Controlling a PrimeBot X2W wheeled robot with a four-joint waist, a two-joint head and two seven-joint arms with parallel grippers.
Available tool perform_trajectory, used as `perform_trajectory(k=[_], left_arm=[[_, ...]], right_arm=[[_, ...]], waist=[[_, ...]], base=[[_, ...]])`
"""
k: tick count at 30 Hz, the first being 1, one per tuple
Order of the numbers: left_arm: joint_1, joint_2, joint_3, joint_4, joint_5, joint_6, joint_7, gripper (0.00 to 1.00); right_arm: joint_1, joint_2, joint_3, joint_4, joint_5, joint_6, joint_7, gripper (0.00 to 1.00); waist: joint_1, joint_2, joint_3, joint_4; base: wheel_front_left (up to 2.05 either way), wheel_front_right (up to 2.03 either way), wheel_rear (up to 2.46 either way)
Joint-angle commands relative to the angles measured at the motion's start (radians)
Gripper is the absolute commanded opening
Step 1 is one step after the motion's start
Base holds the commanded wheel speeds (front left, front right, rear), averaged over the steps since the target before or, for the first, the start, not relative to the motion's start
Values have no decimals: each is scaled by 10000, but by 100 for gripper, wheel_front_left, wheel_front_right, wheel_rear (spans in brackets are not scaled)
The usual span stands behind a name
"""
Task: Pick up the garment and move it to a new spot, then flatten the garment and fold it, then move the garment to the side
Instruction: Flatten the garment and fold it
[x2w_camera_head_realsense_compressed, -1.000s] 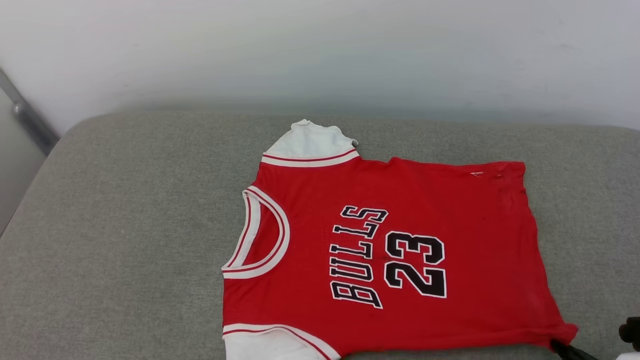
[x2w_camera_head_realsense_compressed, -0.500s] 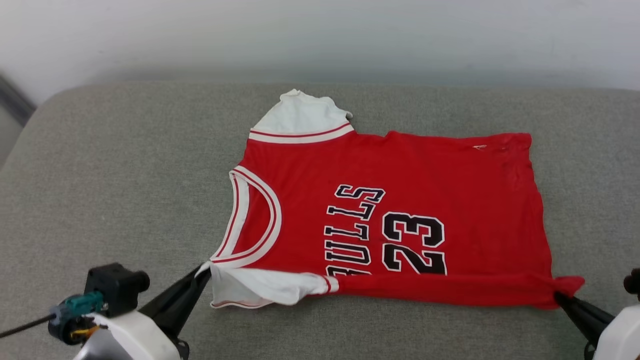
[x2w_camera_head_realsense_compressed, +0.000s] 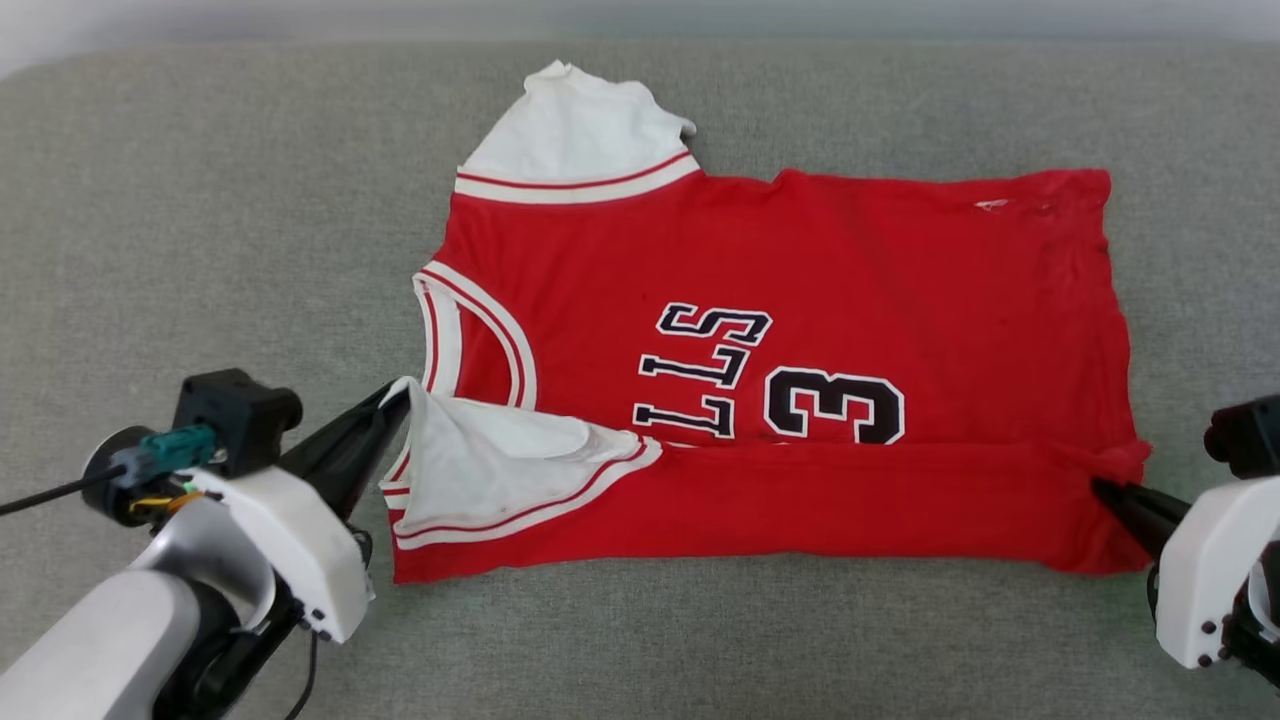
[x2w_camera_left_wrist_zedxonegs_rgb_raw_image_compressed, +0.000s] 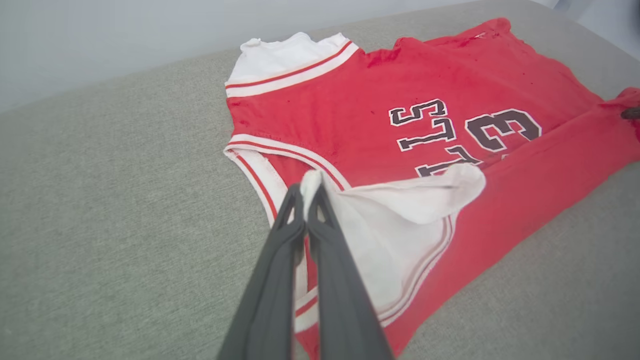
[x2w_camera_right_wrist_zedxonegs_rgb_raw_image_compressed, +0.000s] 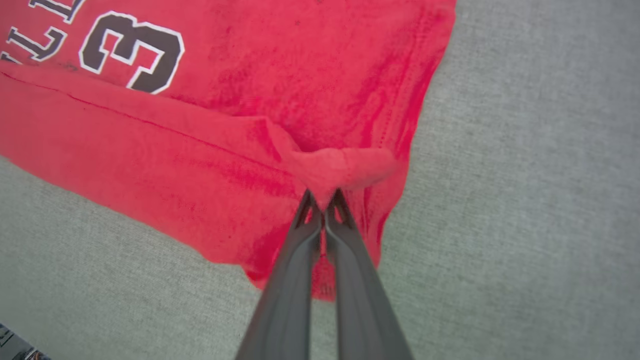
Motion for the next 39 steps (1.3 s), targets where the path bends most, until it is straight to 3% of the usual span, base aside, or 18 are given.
perform_trajectory(k=[1, 4, 5, 6, 7, 11, 16, 19, 25, 31, 39], left_arm=[[-358, -233, -128, 420, 160, -122, -21, 0], [-735, -488, -356, 1104, 382, -269, -43, 0], [-1048, -786, -531, 1796, 540, -367, -148, 19], [-1152, -880, -566, 2013, 656, -367, -244, 100], [-1251, -918, -646, 2252, 830, -360, -306, 100], [-1481, -1116, -884, 2783, 1334, -252, -568, 100], [-1280, -1475, -855, 3222, 1220, 32, -830, 100], [-1003, -1430, -917, 3242, 1314, 323, -707, 100], [75, -1458, -561, 2465, 720, 1307, -444, 100], [1195, -1319, -497, 1355, 289, 2286, 235, 100], [1662, -1076, -616, 734, 38, 2611, 958, 100]], right_arm=[[-323, 56, 36, 196, -151, -8, 102, 0], [-535, 111, 117, 452, -295, -8, 224, 0], [-643, 148, 121, 710, -345, -8, 413, 0], [-703, 182, 85, 784, -427, -9, 395, 82], [-732, 240, 30, 878, -477, -12, 382, 100], [-722, 391, 101, 981, -574, -9, 329, 100], [-715, 465, 262, 996, -708, -9, 304, 100], [-667, 535, 277, 977, -832, -9, 363, 100], [-184, 772, 49, 697, -1355, -9, 912, 100], [625, 1562, -789, -163, -2017, -8, 1969, 100], [1285, 2685, -1778, -1619, -2713, -8, 2643, 100]], waist=[[-2, -1, 217, 2], [-2, -1, 325, 12], [-2, -1, 383, 23], [-2, -1, 380, 28], [-2, -1, 352, 34], [-2, -1, 196, 57], [-2, -1, -255, 36], [-2, -1, -583, 15], [-2, -1, -1111, -9], [-2, -1, -1253, -32], [-2, -1, -785, -144]], base=[[0, 0, 0], [0, 0, 0], [0, 0, 0], [0, 0, 0], [0, 0, 0], [0, 0, 0], [0, 0, 0], [0, 0, 0], [0, 0, 0], [0, 0, 0], [0, 0, 0]])
